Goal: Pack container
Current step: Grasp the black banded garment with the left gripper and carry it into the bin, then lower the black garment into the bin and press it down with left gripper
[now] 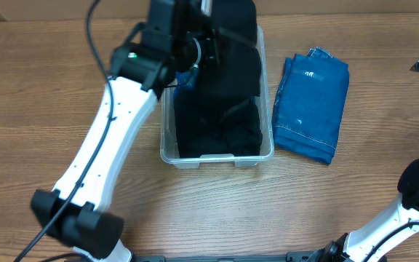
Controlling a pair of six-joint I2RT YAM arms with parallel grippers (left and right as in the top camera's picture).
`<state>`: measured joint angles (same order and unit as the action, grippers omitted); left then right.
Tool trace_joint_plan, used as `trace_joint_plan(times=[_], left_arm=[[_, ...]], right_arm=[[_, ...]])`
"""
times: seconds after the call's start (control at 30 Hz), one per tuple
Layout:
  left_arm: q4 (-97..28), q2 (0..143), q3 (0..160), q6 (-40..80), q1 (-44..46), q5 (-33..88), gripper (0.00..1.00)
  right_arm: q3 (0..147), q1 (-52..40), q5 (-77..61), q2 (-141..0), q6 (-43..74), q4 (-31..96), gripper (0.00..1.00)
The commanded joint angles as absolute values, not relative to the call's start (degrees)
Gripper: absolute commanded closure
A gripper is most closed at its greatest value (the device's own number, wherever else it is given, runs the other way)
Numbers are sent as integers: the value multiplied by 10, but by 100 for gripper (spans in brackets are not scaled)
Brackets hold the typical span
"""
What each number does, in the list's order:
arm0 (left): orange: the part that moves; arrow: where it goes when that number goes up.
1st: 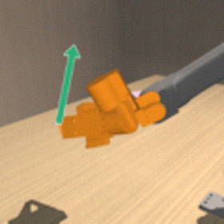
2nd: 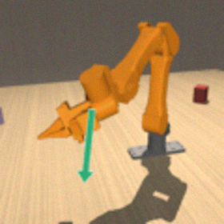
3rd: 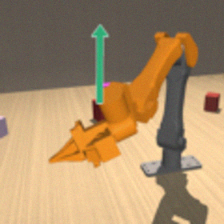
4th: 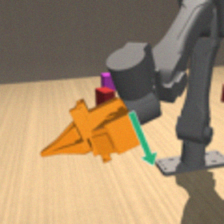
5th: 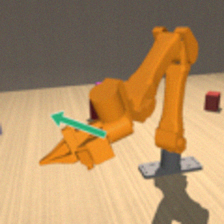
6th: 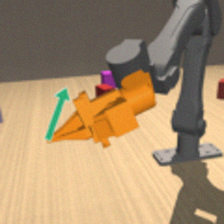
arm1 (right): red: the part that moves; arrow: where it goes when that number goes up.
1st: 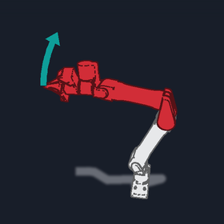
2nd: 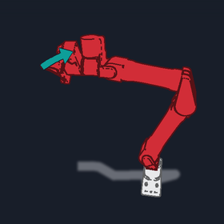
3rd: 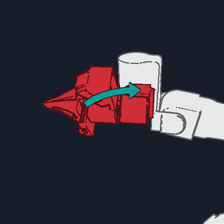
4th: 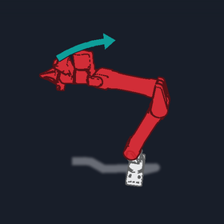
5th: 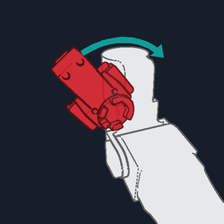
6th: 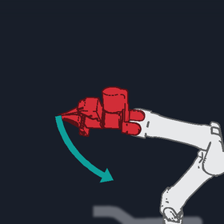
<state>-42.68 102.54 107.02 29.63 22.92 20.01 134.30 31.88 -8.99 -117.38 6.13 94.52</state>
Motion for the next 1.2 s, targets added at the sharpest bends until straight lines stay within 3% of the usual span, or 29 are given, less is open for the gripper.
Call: trace_joint_plan(times=[0.0, 0.3, 0.53, 0.6, 0.67, 0.73, 0.77, 0.83, 1.0, 1.03, 1.07, 1.1, 1.13, 1.17], left_arm=[[-388, 1076, 1081, 377, 243, 210, 96], [-403, 1160, 1081, 380, 243, 199, 96], [-469, 1169, 1080, 328, 243, 85, 94], [-486, 1169, 1080, 306, 243, 71, 77], [-507, 1169, 1080, 296, 243, 40, 69], [-526, 1169, 1079, 274, 243, 5, 31], [-533, 1169, 1079, 263, 243, -10, 20], [-553, 1169, 1079, 239, 243, -57, 15], [-568, 1164, 1080, 222, 243, -94, 20], [-564, 1162, 1086, 223, 244, -74, 26], [-554, 1162, 1093, 223, 245, -40, 43], [-545, 1162, 1099, 223, 245, -15, 76], [-531, 1162, 1102, 223, 244, 8, 96], [-514, 1162, 1102, 223, 244, 29, 96]], right_arm=[[1350, 319, -90, -1168, 60, 944, 0], [1350, 319, -90, -1168, 60, 944, 0], [1350, 319, -90, -1168, 60, 944, 0], [1350, 319, -90, -1168, 60, 944, 0], [1350, 319, -90, -1168, 60, 944, 0], [1350, 319, -90, -1168, 60, 944, 0], [1350, 319, -90, -1168, 60, 944, 0], [1350, 319, -90, -1168, 60, 944, 0], [1350, 319, -90, -1168, 60, 944, 0], [1350, 319, -90, -1168, 60, 944, 0], [1350, 319, -90, -1168, 60, 944, 0], [1350, 319, -90, -1168, 60, 944, 0], [1350, 319, -90, -1168, 60, 944, 0], [1350, 319, -90, -1168, 60, 944, 0]])
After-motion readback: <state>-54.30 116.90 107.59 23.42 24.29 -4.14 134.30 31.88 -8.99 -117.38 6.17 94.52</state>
